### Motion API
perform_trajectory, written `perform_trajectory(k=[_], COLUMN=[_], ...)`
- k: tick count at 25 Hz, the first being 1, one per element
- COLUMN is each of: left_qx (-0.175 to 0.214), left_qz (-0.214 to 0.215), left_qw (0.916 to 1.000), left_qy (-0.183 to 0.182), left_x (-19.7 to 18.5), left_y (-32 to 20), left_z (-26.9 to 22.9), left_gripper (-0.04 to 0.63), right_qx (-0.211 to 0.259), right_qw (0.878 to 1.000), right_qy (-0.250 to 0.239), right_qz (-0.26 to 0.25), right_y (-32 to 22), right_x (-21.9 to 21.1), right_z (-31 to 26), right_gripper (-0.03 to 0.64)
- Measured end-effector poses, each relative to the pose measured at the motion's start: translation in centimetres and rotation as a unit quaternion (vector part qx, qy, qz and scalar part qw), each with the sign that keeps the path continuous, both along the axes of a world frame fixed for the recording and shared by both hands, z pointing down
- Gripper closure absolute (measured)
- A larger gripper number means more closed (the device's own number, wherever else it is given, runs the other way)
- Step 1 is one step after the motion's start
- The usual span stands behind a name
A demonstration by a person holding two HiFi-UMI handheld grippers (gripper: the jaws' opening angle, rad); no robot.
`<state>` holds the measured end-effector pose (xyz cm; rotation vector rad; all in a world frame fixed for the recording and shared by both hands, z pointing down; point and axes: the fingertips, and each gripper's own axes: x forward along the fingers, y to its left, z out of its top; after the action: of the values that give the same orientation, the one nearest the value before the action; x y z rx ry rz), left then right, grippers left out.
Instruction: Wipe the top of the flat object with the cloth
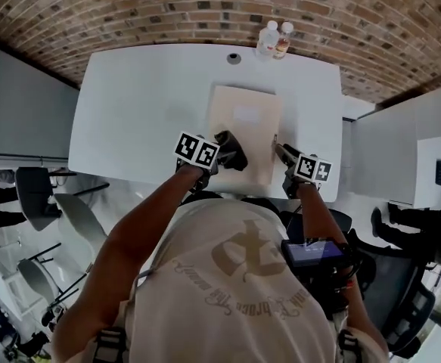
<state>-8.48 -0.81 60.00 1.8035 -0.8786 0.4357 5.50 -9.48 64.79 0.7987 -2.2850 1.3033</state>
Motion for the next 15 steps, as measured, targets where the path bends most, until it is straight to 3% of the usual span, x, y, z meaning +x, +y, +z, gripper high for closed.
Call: perform_trajectory(k=[9, 15], left_qx=[0.008, 0.004], left_qz=[0.073, 0.108], left_qw=[0.9973, 0.9941], left_qy=[-0.006, -0.008], left_x=[8.6, 12.3], left_y=[-0.4, -0.8], left_z=[0.3, 0.7], left_gripper=[0.489, 0.489], right_qx=[0.009, -0.018], right_qw=[0.999, 0.997], right_qy=[0.020, 0.011], right_qz=[-0.049, -0.077], right_y=[-4.8, -4.6], right_x=[-2.4, -3.7], right_z=[0.6, 1.4], right_gripper=[0.426, 0.422])
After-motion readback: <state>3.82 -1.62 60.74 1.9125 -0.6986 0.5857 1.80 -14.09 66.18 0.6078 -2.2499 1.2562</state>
